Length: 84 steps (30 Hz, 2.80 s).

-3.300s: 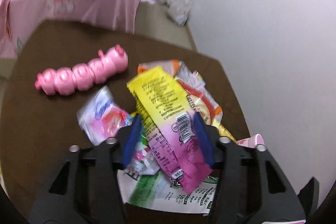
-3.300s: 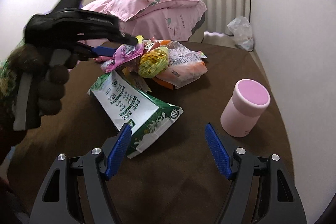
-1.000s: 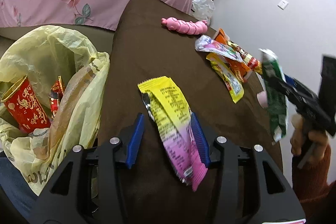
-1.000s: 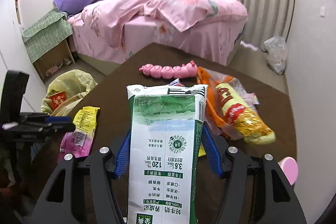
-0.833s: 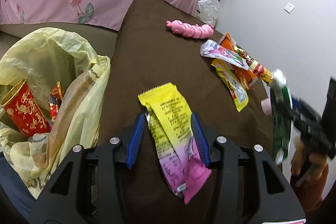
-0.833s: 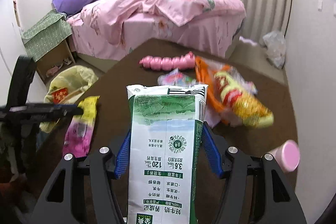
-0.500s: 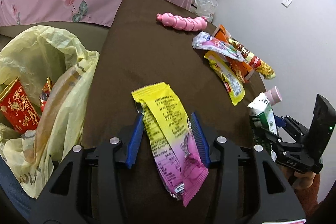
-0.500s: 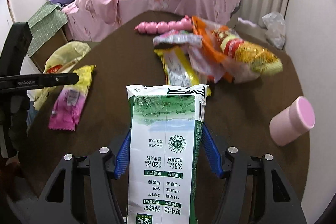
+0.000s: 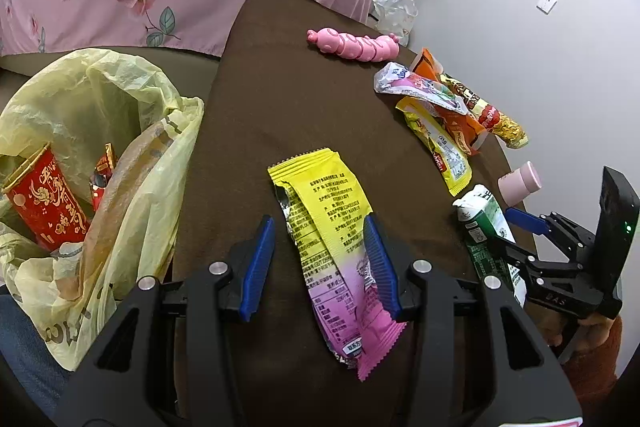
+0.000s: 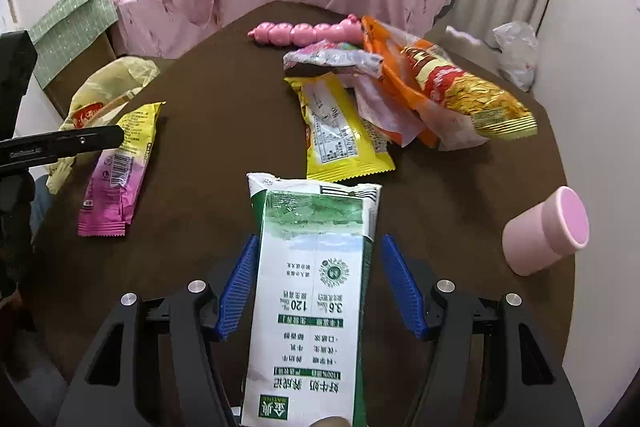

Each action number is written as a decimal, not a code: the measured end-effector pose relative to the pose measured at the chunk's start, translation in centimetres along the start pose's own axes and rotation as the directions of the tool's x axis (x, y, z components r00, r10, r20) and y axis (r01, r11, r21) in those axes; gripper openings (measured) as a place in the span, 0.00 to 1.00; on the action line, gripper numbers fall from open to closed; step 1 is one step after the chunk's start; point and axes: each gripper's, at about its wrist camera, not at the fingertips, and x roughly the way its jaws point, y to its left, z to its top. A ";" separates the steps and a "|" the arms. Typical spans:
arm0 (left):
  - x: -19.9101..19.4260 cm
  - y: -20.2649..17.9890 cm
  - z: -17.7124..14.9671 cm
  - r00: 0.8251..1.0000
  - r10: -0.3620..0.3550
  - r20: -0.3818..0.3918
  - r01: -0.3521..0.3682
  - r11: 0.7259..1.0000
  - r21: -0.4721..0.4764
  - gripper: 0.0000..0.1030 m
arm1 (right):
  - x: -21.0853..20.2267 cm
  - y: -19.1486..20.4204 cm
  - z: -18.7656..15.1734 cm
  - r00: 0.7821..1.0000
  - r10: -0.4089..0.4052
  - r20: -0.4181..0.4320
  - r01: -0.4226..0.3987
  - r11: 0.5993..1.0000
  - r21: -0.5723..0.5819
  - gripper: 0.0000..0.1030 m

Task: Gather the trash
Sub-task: 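Carry the wrapper and milk packet over the yellow bag with both grippers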

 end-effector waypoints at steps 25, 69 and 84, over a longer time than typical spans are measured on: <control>1.6 -0.5 1.6 0.996 0.086 -0.021 -0.086 0.996 -0.001 0.41 | -7.7 -0.7 2.2 0.939 0.074 0.335 -0.091 0.995 0.033 0.56; -10.8 18.3 1.0 0.847 0.274 0.455 -0.167 0.951 -0.261 0.19 | 1.9 21.9 18.3 0.796 0.502 0.339 -0.392 0.854 -0.343 0.56; -5.9 20.9 -1.9 0.942 0.260 0.211 -0.207 0.947 -0.246 0.14 | 11.3 25.6 16.9 0.867 0.497 -0.020 -0.475 0.816 -0.328 0.56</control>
